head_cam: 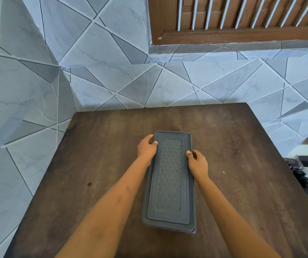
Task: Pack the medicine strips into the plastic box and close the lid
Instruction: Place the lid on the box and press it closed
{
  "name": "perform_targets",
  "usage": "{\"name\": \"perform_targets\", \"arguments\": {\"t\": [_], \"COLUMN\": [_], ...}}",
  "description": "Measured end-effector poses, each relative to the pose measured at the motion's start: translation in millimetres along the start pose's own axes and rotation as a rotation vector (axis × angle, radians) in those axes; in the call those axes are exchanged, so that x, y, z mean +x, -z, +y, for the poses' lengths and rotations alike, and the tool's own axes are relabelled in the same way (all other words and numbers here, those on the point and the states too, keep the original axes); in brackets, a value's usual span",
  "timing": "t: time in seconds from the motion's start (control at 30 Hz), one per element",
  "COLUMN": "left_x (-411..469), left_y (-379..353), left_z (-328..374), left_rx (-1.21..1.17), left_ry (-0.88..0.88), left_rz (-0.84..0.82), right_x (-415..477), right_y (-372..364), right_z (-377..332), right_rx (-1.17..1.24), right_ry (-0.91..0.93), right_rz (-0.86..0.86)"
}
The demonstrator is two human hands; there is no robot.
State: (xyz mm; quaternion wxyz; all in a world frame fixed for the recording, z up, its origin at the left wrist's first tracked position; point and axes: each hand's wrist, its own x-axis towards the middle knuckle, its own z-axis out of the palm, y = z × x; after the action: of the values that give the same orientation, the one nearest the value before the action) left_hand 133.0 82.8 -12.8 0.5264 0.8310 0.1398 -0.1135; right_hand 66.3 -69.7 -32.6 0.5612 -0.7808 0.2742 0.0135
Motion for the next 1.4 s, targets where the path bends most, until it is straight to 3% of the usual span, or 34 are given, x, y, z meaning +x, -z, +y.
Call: {"name": "perform_targets", "arguments": {"t": [0.23, 0.63, 0.77, 0.87, 1.1, 1.4], "left_x": [31, 52, 47, 37, -4, -9], "left_y": [-17, -25, -28, -24, 0, 1], "left_z": [5, 6, 5, 3, -25, -34], "left_rx": [-0.088, -0.391, -0.321, -0.334, -0.449, -0.506], "left_ry": [0.045, 0.223, 0.168, 0.144, 0.244, 0.318], "left_rz": [0.013, 0.076, 0.144, 0.086, -0.138, -0.062], "right_x": [50, 89, 88, 80, 36, 24], "right_y": [-6, -9, -9, -7, 8, 7], "right_z": [-20, -24, -21, -19, 7, 3], "right_rx": [-0.06, 0.088, 0.085, 0.136, 0.378, 0.623], "right_ry": [0.055, 0.047, 0.084, 0.074, -0.099, -0.316], "right_rz": [-0.002, 0.057, 0.073, 0.034, -0.056, -0.026]}}
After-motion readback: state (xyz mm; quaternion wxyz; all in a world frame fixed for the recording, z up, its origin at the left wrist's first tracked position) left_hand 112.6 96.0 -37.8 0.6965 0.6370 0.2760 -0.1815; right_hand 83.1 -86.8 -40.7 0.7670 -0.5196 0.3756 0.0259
